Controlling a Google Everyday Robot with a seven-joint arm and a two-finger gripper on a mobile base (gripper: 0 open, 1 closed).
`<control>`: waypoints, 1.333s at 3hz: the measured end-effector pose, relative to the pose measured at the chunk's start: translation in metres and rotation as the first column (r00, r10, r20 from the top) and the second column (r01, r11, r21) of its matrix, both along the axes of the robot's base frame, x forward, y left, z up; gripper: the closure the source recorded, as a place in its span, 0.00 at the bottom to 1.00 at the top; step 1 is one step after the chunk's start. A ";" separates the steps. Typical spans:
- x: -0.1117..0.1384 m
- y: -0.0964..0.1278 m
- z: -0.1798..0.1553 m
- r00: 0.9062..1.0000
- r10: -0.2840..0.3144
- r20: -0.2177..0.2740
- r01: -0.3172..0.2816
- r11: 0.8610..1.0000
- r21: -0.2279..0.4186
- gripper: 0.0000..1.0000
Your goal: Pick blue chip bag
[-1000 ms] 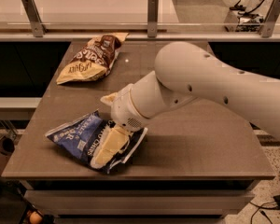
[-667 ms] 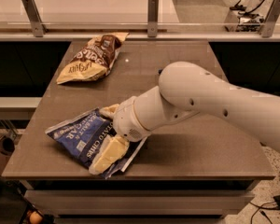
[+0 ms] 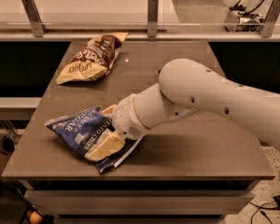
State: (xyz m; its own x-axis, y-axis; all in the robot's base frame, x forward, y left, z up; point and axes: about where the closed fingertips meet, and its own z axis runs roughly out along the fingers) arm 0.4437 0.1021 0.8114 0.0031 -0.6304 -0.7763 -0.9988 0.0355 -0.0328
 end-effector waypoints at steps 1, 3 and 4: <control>0.000 0.000 0.006 1.000 0.000 0.000 0.000 1.000 0.000 0.86; 0.000 0.002 0.013 1.000 0.010 0.006 -0.010 1.000 0.011 1.00; 0.003 0.003 0.033 0.999 0.033 0.038 -0.035 0.998 0.049 1.00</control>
Offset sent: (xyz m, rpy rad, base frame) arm 0.0000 0.0000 0.0054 0.0000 0.0000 0.0001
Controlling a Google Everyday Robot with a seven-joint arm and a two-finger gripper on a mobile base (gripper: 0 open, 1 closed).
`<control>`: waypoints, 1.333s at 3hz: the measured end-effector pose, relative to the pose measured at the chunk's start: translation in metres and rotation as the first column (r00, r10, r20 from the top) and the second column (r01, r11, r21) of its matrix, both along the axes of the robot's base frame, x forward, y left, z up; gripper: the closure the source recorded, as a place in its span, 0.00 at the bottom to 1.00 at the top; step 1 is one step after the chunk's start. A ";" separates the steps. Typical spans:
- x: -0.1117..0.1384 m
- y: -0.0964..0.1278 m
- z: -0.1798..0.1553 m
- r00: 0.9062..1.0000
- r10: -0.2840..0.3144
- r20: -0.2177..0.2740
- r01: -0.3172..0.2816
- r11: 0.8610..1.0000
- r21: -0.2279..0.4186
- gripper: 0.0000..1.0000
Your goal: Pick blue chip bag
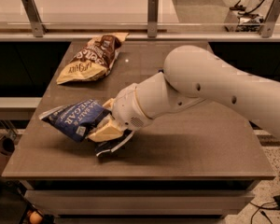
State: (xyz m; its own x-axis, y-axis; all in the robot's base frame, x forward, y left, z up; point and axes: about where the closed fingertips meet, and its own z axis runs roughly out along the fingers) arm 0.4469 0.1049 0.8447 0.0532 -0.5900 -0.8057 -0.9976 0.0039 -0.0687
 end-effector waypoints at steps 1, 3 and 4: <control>0.008 0.000 0.028 0.998 0.037 0.041 -0.039 0.998 0.052 1.00; 0.021 0.001 0.084 0.988 0.074 0.137 -0.091 0.988 0.121 1.00; 0.021 0.001 0.087 0.987 0.074 0.143 -0.092 0.988 0.123 1.00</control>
Offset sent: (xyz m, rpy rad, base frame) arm 0.0318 -0.0062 0.0898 0.1871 -0.1327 0.0935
